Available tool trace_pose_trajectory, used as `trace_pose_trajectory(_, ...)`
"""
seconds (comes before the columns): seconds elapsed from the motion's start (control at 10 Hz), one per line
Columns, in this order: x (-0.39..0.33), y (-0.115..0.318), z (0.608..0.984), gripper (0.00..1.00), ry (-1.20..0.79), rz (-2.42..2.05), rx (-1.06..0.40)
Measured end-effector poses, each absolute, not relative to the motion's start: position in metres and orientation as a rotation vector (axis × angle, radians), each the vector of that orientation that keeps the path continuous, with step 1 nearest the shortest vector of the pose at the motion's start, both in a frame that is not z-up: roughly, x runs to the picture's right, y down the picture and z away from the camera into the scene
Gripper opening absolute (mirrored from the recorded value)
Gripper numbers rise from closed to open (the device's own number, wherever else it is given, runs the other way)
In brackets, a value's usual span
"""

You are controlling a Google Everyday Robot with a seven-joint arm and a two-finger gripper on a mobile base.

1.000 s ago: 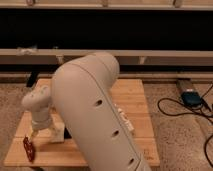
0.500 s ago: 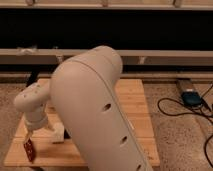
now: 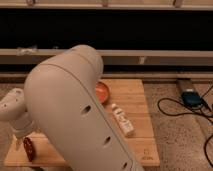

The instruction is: Place the pepper on the white sponge

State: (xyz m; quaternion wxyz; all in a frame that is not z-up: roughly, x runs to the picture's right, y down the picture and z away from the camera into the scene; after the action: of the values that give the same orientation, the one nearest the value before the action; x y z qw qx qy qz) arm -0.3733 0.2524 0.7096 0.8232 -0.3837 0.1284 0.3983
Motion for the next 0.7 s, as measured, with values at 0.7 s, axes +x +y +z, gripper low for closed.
trace_pose_trajectory(0.7, -0.3721, 0.2518, 0.7104, 0.80, 0.275, 0.849, -0.816)
